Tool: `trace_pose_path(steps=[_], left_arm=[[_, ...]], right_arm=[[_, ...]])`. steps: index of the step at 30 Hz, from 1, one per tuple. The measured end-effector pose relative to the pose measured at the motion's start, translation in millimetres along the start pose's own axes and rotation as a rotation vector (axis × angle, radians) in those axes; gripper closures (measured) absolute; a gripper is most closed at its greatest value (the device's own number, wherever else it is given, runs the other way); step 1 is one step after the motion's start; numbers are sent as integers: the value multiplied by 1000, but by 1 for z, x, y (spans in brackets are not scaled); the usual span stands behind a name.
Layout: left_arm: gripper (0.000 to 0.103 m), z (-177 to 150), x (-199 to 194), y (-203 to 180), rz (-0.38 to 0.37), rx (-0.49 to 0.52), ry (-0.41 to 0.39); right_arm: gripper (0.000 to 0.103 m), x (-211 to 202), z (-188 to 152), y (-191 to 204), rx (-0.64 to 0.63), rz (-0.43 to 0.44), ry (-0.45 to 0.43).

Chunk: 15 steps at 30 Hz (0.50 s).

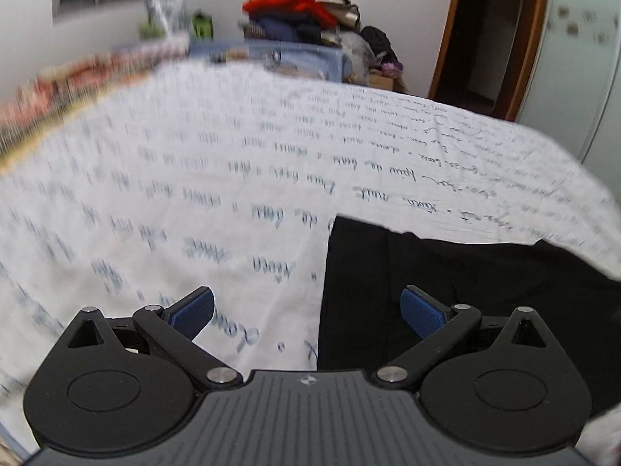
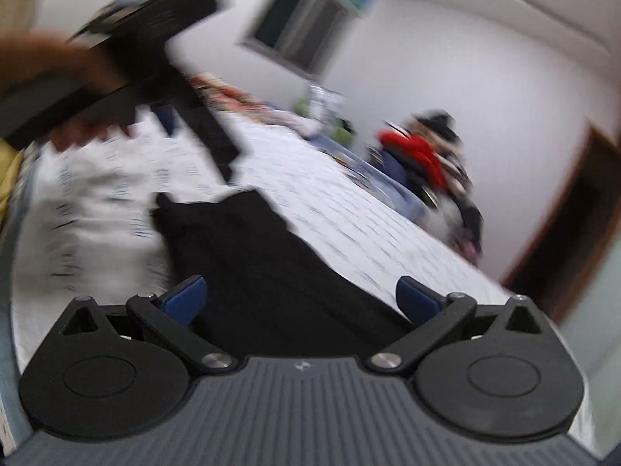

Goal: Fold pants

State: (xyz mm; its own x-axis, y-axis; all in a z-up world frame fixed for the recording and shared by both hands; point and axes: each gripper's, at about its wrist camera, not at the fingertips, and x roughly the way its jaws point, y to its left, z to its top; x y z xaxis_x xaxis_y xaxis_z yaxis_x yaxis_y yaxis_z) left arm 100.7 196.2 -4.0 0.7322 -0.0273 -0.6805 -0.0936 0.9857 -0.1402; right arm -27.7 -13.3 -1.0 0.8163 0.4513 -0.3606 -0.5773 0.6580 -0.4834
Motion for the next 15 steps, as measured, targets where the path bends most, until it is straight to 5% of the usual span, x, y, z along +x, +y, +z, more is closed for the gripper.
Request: trace_pose_path(steps=[3,9,15], left_arm=[[0,-6,6,19,-86,-80,41],[0,-20,14,49,-267,-248,118],[0,-22,32,58,-406,-376,206]], right_arm=[[19,18,19,44,-120,71,-3],[44,64,22,87,-373,3,65],[52,81,28,121,-537,-47,52]])
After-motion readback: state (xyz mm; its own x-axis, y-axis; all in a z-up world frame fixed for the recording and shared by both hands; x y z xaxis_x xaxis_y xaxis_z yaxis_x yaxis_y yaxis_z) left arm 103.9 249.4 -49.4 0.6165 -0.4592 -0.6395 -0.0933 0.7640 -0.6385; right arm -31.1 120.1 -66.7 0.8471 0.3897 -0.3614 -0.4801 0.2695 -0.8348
